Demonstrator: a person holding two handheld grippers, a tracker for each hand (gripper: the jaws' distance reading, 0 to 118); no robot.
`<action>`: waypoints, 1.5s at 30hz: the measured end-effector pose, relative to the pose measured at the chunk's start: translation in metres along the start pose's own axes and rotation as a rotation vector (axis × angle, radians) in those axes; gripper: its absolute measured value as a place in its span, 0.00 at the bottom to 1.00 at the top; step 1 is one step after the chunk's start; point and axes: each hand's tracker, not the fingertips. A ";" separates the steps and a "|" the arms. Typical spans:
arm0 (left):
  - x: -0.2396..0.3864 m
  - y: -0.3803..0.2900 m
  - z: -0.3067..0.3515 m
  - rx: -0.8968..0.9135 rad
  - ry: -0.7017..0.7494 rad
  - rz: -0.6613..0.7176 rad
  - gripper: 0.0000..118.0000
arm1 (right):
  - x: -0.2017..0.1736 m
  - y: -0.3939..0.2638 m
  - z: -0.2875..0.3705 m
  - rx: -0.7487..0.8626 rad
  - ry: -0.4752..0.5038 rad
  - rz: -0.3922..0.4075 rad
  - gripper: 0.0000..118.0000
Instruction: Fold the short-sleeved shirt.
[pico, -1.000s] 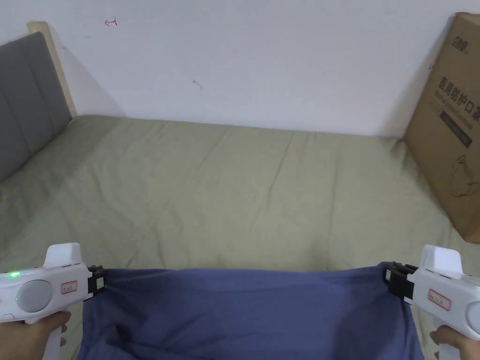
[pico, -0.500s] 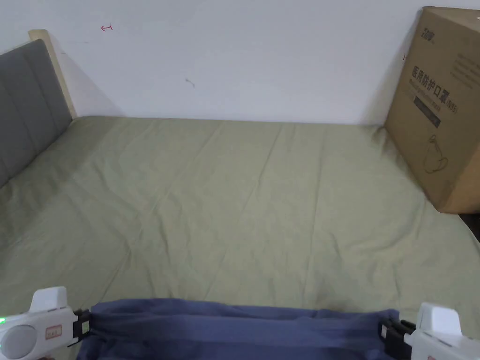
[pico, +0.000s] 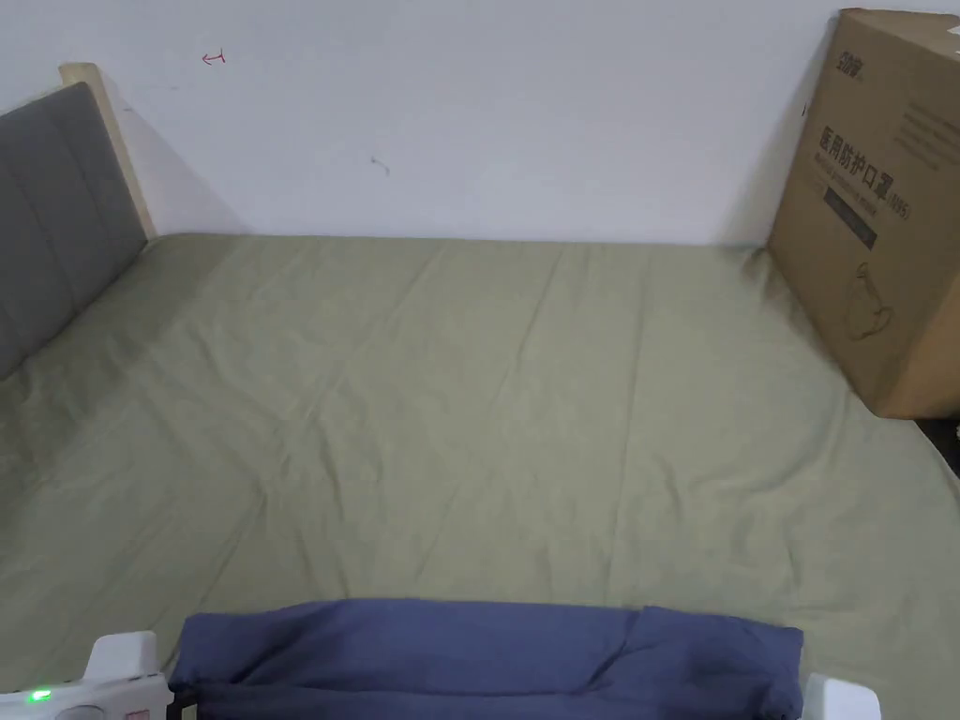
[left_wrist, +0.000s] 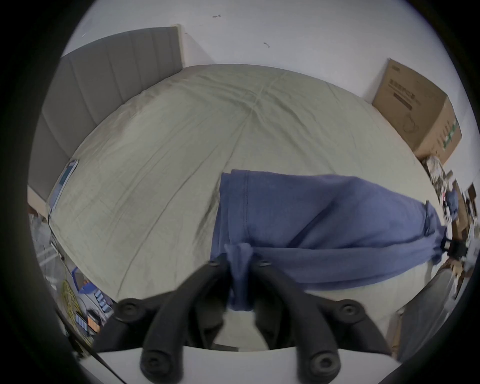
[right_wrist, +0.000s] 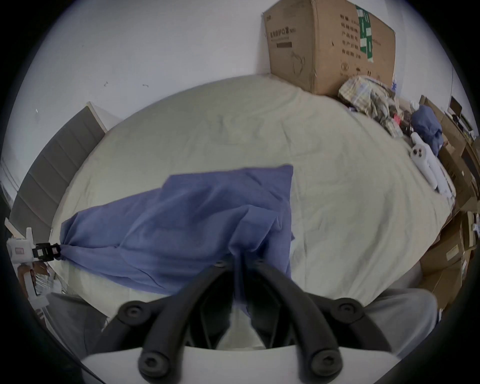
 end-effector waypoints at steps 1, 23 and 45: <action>-0.001 0.004 0.007 0.021 -0.028 0.028 0.28 | -0.003 0.007 0.009 0.028 -0.030 0.030 0.17; 0.113 0.082 0.203 0.961 -0.067 -0.117 0.75 | -0.123 0.125 0.188 0.877 -0.135 0.241 0.74; 0.040 0.098 0.150 0.599 -0.346 0.047 0.00 | -0.146 0.127 0.166 0.866 -0.085 0.257 0.00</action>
